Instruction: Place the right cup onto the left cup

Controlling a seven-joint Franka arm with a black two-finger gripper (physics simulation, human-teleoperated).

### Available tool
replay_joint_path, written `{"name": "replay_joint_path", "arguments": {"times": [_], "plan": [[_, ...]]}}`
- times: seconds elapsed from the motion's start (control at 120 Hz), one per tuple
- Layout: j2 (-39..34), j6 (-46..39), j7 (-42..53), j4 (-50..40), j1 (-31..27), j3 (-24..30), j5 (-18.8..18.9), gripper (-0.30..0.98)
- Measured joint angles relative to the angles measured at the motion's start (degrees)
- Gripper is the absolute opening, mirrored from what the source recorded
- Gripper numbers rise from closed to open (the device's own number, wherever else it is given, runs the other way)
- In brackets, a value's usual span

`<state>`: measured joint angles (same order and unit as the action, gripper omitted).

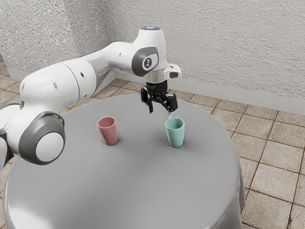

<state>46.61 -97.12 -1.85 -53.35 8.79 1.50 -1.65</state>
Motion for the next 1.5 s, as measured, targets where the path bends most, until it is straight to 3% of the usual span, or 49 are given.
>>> {"name": "replay_joint_path", "arguments": {"times": [1.5], "plan": [[8.0,-6.4,-13.1,6.8,-1.3,-0.4,-0.7,0.69]]}}
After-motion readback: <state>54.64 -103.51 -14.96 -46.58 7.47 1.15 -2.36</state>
